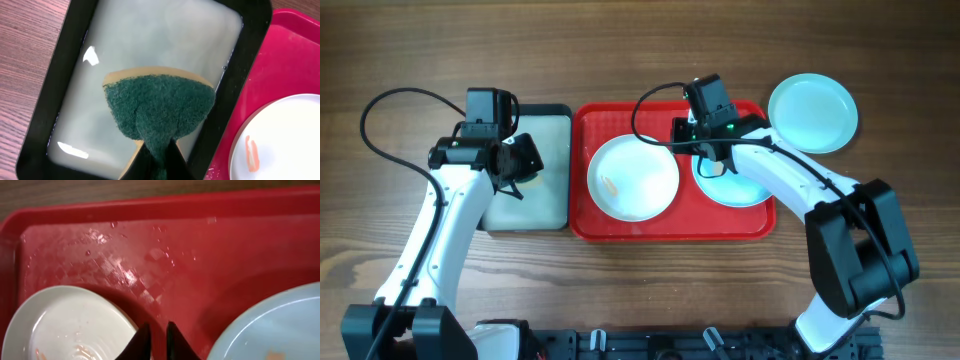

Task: Clean dirty plates on tray and stack at the side
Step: 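Grasp the white plate rim on the red tray with the right gripper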

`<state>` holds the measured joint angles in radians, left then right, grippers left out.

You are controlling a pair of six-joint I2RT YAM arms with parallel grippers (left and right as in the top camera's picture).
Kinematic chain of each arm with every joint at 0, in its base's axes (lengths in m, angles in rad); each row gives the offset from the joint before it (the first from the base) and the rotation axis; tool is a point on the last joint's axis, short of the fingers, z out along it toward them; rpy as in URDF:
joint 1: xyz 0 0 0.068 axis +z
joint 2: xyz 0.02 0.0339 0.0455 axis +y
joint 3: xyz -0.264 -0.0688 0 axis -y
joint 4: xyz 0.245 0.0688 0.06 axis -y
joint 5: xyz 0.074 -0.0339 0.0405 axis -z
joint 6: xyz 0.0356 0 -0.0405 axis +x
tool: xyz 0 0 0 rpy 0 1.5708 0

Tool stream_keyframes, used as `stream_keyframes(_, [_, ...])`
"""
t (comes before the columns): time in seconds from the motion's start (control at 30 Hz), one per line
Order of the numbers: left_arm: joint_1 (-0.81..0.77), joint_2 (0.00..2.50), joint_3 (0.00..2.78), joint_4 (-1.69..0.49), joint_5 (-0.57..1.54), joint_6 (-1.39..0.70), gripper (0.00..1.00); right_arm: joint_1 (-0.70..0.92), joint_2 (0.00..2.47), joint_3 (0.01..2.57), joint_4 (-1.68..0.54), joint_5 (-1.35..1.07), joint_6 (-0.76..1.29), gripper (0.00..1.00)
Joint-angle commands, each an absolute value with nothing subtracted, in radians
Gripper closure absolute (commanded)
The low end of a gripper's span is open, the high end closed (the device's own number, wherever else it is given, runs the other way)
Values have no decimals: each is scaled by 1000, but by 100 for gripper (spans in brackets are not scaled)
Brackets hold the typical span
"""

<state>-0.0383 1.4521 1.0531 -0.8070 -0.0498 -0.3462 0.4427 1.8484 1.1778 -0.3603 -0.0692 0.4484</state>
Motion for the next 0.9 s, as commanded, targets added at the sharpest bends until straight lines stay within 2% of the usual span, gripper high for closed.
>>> stream_keyframes(0.0, [-44,1442,1059,-804,-41,-355,96,448,1842,1187,-347,-49,273,52])
stream_keyframes(0.03, [-44,1442,1059,-804,-41,-355,96,448,1842,1187,-349,-63,212,46])
stream_keyframes(0.13, [-44,1442,1059,-800,-41,-355,96,448,1847,1186,-355,-128,34,46])
stream_keyframes(0.4, [-44,1442,1059,-801,-41,-355,96,448,1937,1186,-351,-221,-62,55])
stream_keyframes(0.53, [-44,1442,1059,-801,-41,-355,96,448,1942,1187,-352,-226,-79,64])
stream_keyframes(0.63, [-44,1442,1059,-801,-41,-355,96,448,1942,1186,-357,-226,-80,67])
stream_keyframes(0.73, [-44,1442,1059,-801,-41,-355,96,448,1945,1186,-356,-226,-79,83])
stream_keyframes(0.87, [-44,1442,1059,-801,-41,-355,96,448,1958,1186,-358,-226,-78,85])
